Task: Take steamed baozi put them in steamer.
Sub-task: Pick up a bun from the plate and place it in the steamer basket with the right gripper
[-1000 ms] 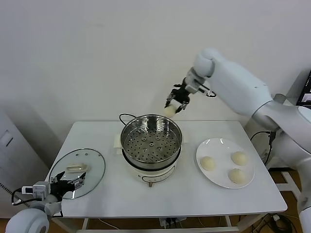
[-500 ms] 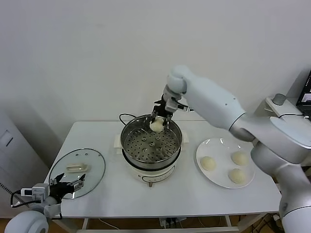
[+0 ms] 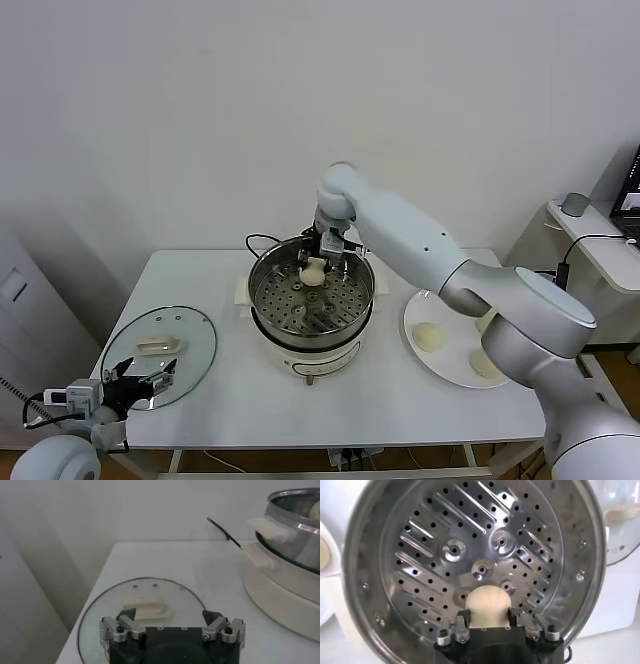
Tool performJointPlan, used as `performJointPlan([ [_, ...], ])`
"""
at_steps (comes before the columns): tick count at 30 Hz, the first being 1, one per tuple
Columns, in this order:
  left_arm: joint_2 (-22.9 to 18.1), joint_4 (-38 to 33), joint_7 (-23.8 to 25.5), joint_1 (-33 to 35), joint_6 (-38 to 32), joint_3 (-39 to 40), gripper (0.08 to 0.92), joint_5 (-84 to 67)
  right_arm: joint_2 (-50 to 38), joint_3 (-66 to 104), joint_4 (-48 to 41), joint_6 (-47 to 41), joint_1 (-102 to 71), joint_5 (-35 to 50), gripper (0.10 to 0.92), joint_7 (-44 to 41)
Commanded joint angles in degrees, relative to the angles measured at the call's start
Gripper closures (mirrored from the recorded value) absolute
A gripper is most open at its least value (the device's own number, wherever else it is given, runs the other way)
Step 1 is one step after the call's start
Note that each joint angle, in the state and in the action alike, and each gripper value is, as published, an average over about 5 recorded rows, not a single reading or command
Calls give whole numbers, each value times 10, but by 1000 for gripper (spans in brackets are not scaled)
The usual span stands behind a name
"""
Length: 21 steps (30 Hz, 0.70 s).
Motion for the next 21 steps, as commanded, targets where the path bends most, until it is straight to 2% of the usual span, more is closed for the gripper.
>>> performJointPlan([
  [1, 0, 1, 0, 0, 0, 0, 177, 0, 11, 20, -8, 28, -17, -62, 535, 13],
  [5, 0, 1, 0, -1, 0, 0, 177, 0, 13, 29, -12, 28, -21, -78, 471, 21],
  [13, 0, 1, 0, 1, -1, 0, 177, 0, 9, 27, -8, 28, -18, -59, 249, 30],
  [16, -1, 1, 0, 2, -1, -1, 177, 0, -3, 12, -7, 28, 2, -1, 210, 15],
  [21, -2, -2, 0, 3, -1, -1, 177, 0, -45, -55, -15, 28, 88, 174, 203, -34],
])
